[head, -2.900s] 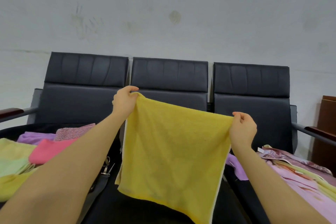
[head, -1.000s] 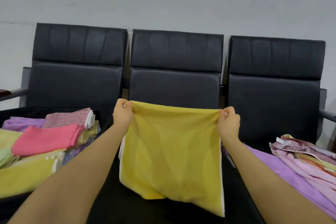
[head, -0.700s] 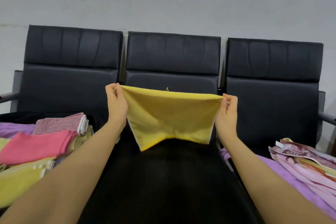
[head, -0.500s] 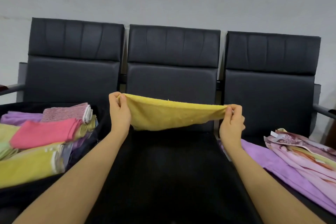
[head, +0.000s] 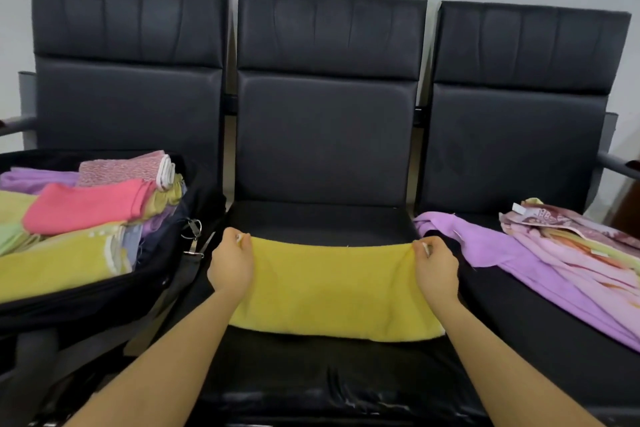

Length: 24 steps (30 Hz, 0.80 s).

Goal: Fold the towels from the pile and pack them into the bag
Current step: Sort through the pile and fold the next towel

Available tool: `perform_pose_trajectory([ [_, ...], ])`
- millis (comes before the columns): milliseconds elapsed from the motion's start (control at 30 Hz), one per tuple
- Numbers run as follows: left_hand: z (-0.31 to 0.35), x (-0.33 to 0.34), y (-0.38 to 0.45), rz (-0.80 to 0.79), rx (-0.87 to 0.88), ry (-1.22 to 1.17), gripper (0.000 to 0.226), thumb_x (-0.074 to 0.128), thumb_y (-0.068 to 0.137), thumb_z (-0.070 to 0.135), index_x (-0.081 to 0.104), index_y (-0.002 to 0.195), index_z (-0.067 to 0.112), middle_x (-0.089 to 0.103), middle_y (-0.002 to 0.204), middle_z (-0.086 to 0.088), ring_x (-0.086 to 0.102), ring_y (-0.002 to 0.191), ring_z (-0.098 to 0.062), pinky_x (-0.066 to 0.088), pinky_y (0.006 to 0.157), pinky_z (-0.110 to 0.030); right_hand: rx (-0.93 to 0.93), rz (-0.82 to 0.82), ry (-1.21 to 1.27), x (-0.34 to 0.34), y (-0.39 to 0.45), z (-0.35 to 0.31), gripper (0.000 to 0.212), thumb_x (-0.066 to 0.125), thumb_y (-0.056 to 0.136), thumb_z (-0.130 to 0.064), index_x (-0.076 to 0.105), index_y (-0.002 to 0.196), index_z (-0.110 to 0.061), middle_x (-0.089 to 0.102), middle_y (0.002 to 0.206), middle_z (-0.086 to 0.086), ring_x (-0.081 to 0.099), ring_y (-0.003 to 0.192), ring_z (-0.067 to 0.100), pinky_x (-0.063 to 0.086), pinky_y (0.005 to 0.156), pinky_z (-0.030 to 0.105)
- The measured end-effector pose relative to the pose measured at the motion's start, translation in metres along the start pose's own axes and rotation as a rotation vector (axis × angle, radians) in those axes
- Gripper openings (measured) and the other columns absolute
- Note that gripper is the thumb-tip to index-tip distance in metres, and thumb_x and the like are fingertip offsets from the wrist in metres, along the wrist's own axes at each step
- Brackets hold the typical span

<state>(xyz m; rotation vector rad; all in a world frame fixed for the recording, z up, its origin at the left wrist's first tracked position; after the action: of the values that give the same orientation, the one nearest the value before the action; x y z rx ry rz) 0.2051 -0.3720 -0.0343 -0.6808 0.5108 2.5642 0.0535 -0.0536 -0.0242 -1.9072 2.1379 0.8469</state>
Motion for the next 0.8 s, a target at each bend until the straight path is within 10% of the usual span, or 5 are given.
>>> perform_pose_trajectory([
  [267,0.006,0.037,0.044,-0.059,0.104,0.225,0.02,0.038,0.102,0.026,0.048,0.102,0.008,0.06,0.094,-0.011,0.05,0.076,-0.026,0.039,0.065,-0.036,-0.064,0.029,-0.291,0.029,0.031,0.004,0.021,0.046,0.1,-0.019,0.058,0.109,-0.005,0.065,0.096,0.013,0.059,0.082,0.026,0.041,0.069,0.033],
  [433,-0.005,0.061,0.03,-0.111,0.096,0.651,0.056,0.049,0.094,0.045,0.037,0.133,0.006,0.048,0.128,-0.014,0.045,0.119,-0.032,0.036,0.097,-0.04,-0.194,-0.178,-0.697,0.063,0.022,0.015,0.035,0.047,0.098,-0.026,0.049,0.132,-0.02,0.048,0.134,0.003,0.042,0.124,0.026,0.028,0.101,0.039],
  [600,-0.014,0.063,0.002,-0.071,0.08,0.735,0.061,0.072,0.075,0.031,0.05,0.121,-0.003,0.059,0.104,-0.019,0.057,0.095,-0.035,0.043,0.081,-0.043,-0.526,-0.341,-0.617,0.086,-0.012,0.009,0.052,0.03,0.091,-0.048,0.058,0.128,-0.022,0.052,0.137,0.0,0.047,0.127,0.024,0.032,0.103,0.04],
  [667,-0.015,0.058,-0.006,-0.025,0.179,0.805,0.064,0.083,0.058,0.027,0.058,0.109,-0.005,0.06,0.085,-0.02,0.058,0.075,-0.036,0.046,0.07,-0.042,-0.491,-0.561,-0.69,0.096,-0.026,0.016,0.071,0.013,0.086,-0.065,0.039,0.143,-0.032,0.031,0.154,-0.004,0.028,0.142,0.018,0.019,0.113,0.036],
  [800,-0.021,0.05,-0.015,-0.06,0.262,0.973,0.051,0.043,0.094,0.027,0.03,0.141,0.013,0.056,0.113,-0.007,0.054,0.102,-0.025,0.038,0.09,-0.035,-0.456,-0.735,-0.873,0.1,-0.04,0.029,0.097,-0.018,0.063,-0.079,0.002,0.151,-0.043,-0.009,0.161,-0.006,-0.009,0.148,0.018,-0.008,0.116,0.045],
])
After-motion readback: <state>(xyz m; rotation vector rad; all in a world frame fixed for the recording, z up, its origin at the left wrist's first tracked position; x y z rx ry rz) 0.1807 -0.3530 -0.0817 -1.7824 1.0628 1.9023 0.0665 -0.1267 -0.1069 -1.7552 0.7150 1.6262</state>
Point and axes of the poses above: each hand's wrist, its own y-axis towards the middle knuckle, its own x-axis out of the palm, z = x × y, the point moved 5 cm from there along y, towards the middle knuckle
